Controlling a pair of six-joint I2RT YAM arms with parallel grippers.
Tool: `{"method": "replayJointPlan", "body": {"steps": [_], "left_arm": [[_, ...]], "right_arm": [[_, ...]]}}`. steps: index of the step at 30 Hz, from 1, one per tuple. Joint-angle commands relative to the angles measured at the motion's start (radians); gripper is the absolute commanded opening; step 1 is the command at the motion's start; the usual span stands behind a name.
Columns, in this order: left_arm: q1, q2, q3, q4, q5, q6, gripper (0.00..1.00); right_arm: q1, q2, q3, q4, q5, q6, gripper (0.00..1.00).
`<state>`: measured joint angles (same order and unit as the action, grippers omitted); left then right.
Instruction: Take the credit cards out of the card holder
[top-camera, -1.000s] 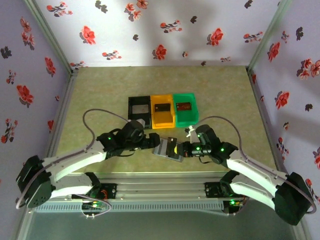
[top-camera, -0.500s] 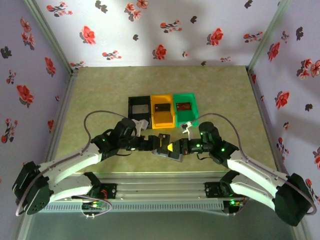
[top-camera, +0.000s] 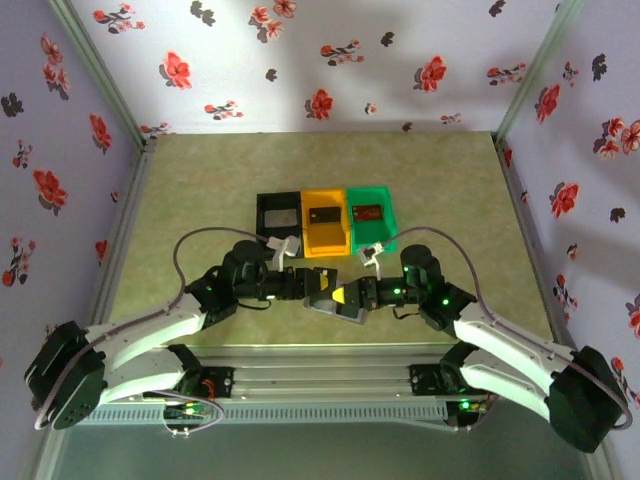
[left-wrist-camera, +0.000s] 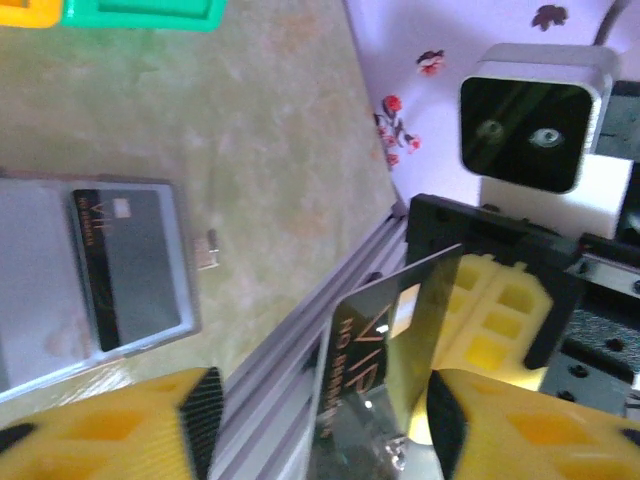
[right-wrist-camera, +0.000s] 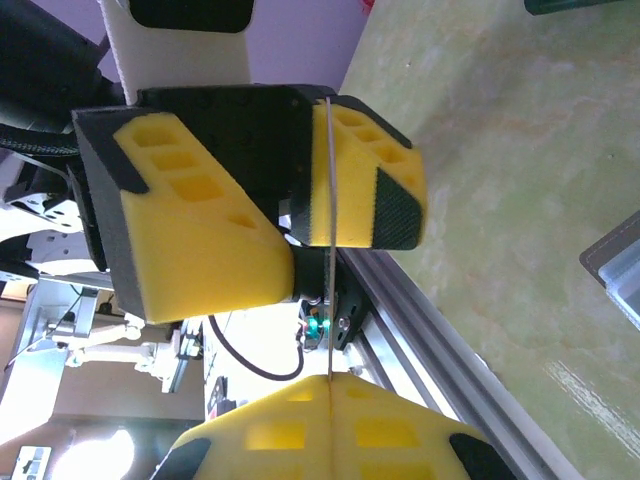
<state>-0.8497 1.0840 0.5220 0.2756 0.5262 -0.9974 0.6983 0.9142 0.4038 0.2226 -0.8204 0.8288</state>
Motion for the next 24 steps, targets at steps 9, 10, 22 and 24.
{"method": "replayJointPlan", "body": {"steps": [9,10,22,24], "left_arm": [[0.008,-0.023,-0.051,0.245,0.062,-0.124,0.27],[0.008,-0.023,-0.051,0.247,0.064,-0.128,0.25],[0.014,-0.057,-0.042,0.218,-0.001,-0.139,0.0],[0.014,-0.074,-0.038,0.204,-0.052,-0.143,0.0]], "right_arm": [[-0.004,-0.014,-0.016,0.051,-0.017,0.021,0.0],[-0.004,-0.013,-0.015,0.048,-0.012,0.019,0.0],[-0.006,-0.044,0.01,-0.072,0.111,-0.014,0.24],[-0.007,-0.073,0.0,-0.062,0.167,0.011,0.47]]}}
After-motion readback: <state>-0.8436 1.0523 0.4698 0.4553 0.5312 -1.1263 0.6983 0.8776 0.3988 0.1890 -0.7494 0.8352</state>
